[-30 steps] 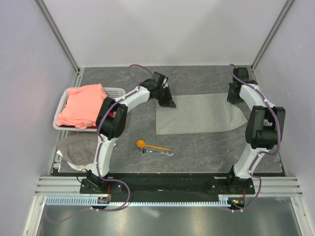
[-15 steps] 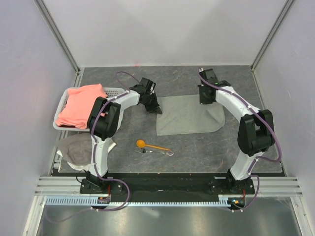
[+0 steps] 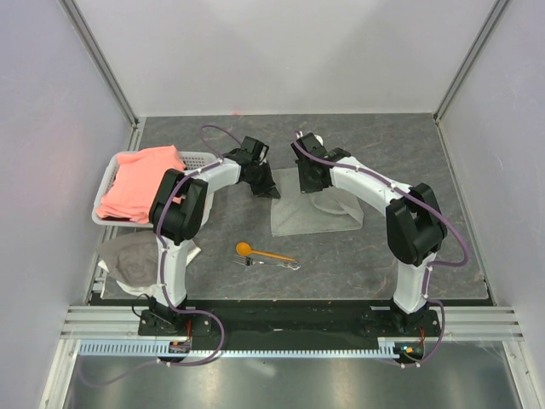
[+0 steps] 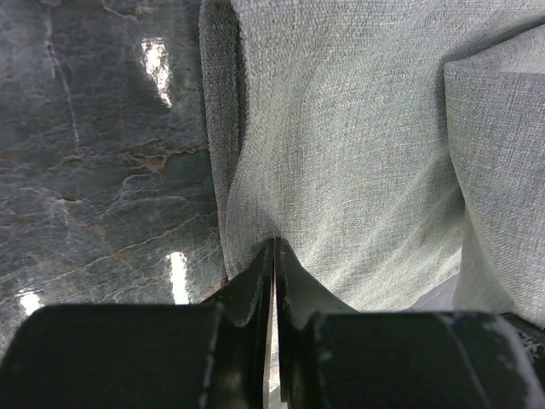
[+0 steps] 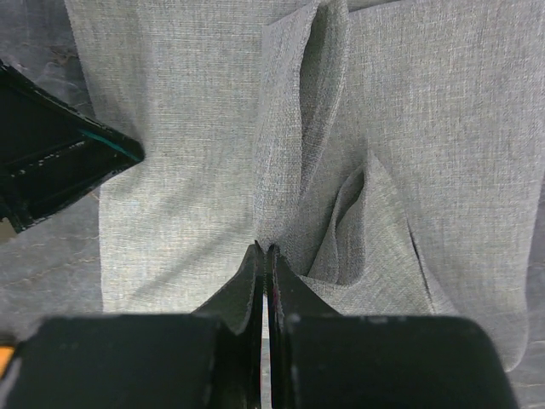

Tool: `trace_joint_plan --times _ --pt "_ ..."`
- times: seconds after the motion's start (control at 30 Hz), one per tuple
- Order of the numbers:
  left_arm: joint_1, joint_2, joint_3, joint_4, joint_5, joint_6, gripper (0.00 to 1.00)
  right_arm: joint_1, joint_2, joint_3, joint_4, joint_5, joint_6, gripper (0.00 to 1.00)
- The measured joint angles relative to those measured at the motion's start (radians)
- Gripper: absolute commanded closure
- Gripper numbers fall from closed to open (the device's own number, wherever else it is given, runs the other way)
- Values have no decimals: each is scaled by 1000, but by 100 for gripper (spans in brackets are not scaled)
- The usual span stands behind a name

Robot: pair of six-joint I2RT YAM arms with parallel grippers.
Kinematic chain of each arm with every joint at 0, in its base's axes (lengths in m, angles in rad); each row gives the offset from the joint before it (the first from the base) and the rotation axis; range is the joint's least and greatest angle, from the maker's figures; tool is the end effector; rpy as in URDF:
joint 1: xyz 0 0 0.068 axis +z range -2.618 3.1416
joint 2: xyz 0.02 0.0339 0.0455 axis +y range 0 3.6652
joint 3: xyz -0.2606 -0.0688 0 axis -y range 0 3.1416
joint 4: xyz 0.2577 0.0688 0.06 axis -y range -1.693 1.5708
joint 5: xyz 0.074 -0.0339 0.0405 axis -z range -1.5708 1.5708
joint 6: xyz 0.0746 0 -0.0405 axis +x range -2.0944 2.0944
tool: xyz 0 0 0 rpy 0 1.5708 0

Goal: Fold the napkin into a case and place the utensils inside
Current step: Fold the rectangle-folded napkin at the center of the board.

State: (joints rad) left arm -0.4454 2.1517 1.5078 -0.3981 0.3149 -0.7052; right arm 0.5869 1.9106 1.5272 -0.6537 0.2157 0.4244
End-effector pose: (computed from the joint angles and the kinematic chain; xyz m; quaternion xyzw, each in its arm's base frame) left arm 0.4216 -0.2269 0.0995 -0.0829 0.9506 -0.2674 0.1342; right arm 0.3777 0.2320 0.1920 -0.0495 0.9581 0.0361 0.2796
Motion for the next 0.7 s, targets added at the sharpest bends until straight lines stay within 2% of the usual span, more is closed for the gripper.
trace_joint_plan --times 0.33,0.7 --pt "0 -3 -8 11 1 0 91 17 0 0 40 4 127 100" --pt "0 -12 -25 32 0 0 91 22 6 16 91 -35 190 100"
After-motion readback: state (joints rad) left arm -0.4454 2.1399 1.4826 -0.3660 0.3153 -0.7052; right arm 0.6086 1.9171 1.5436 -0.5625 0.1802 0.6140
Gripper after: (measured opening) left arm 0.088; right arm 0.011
